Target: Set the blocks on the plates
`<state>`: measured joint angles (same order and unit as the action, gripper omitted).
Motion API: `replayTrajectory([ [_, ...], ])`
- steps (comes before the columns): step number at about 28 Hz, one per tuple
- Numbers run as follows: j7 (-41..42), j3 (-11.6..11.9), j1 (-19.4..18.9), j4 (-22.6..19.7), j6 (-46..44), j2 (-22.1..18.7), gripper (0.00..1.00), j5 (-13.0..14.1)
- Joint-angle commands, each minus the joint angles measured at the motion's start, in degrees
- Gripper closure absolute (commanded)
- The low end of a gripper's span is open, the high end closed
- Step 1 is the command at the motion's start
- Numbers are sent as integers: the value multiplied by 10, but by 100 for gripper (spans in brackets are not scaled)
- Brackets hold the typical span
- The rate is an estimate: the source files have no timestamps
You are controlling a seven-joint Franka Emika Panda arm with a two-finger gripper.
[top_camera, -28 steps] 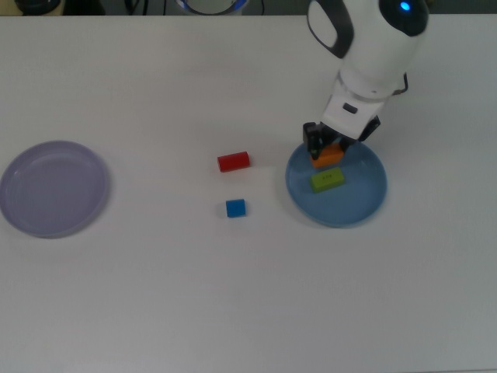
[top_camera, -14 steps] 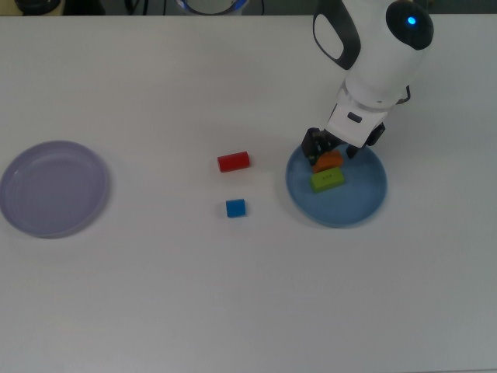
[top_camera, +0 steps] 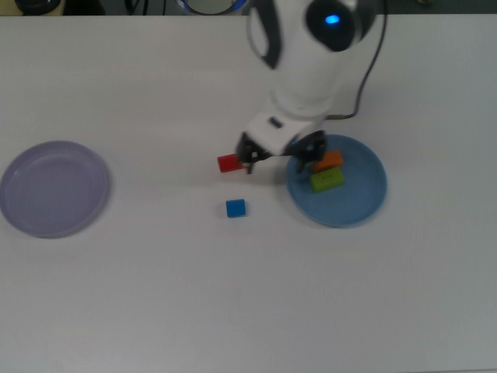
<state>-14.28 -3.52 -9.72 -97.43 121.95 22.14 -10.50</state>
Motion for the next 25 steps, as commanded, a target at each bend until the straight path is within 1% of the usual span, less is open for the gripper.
replayTrajectory([
  [1,56,1,36,-6,37,10,0,35],
  [4,60,9,39,-5,56,30,0,35],
  [5,60,14,40,-5,68,45,0,31],
  [8,60,16,42,-5,93,65,0,29],
  [11,58,15,44,-5,126,77,0,29],
  [16,53,15,44,-5,145,82,0,36],
  [18,53,15,44,1,152,88,21,36],
  [20,53,15,44,19,152,91,55,39],
  [21,52,15,44,23,152,92,67,39],
  [22,52,15,45,24,152,93,76,39],
  [23,53,15,45,24,152,93,92,38],
  [24,54,15,45,23,151,93,97,38],
  [25,55,15,45,23,150,92,100,38],
])
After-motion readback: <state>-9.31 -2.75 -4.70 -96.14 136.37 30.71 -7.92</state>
